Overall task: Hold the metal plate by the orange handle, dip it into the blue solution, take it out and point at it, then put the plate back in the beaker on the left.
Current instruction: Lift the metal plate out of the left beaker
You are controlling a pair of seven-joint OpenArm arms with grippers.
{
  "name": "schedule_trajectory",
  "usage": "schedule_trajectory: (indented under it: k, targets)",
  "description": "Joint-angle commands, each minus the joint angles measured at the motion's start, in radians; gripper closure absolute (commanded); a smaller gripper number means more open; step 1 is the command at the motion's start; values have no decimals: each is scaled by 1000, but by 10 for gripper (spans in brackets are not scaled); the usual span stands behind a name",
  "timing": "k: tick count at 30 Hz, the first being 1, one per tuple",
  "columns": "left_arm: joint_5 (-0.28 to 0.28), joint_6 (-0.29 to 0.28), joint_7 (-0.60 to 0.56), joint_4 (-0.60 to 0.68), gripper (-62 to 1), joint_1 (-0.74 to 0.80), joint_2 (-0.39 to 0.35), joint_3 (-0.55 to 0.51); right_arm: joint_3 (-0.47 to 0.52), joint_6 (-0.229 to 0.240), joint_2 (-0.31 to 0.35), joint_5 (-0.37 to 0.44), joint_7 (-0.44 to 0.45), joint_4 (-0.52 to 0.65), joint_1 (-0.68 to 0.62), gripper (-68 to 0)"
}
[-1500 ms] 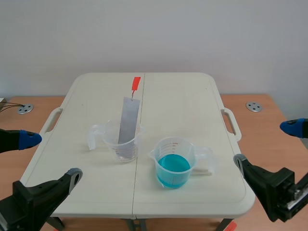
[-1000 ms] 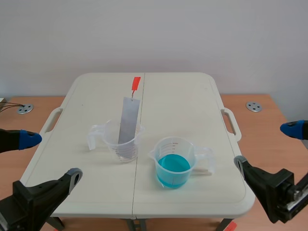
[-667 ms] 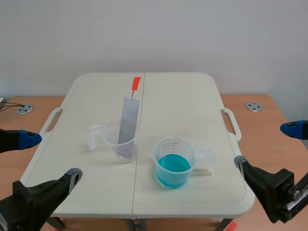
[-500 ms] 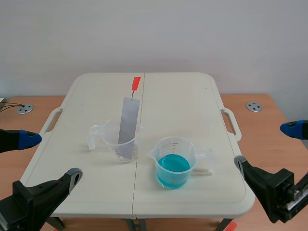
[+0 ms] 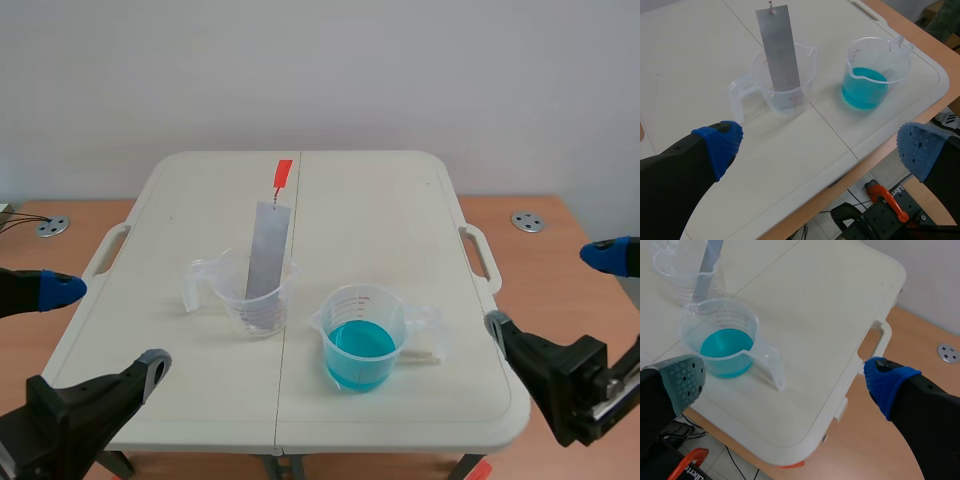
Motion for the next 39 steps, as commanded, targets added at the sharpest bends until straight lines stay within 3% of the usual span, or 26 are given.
schedule_trajectory:
  k: [1, 3, 6, 7, 8, 20, 26, 39]
  targets:
    - [-6, 6, -16, 7, -623, -3, 0, 3, 5, 2, 0, 8, 8, 12, 17, -663]
    - [-6, 6, -15, 7, -596, -3, 0, 3, -2, 2, 0, 11, -1, 12, 30, -663]
    - [-2, 6, -14, 7, -200, -3, 0, 3, -21, 1, -1, 15, -20, 12, 57, -663]
    - [3, 6, -14, 7, -85, -3, 0, 3, -31, 1, -1, 15, -26, 12, 69, -663]
    - [5, 6, -14, 7, -14, -3, 0, 3, -40, 1, -1, 15, -34, 12, 80, -663]
    - [5, 16, -14, 7, -15, 46, 0, 3, -143, -3, -3, 84, -124, 11, 217, -663]
    - [45, 37, -15, 7, -15, 151, 0, 1, -203, -3, -6, 138, -138, -27, 307, -663]
    - [47, 96, -14, 7, -15, 382, 0, 1, -274, -2, -163, 146, -245, -157, 531, -663]
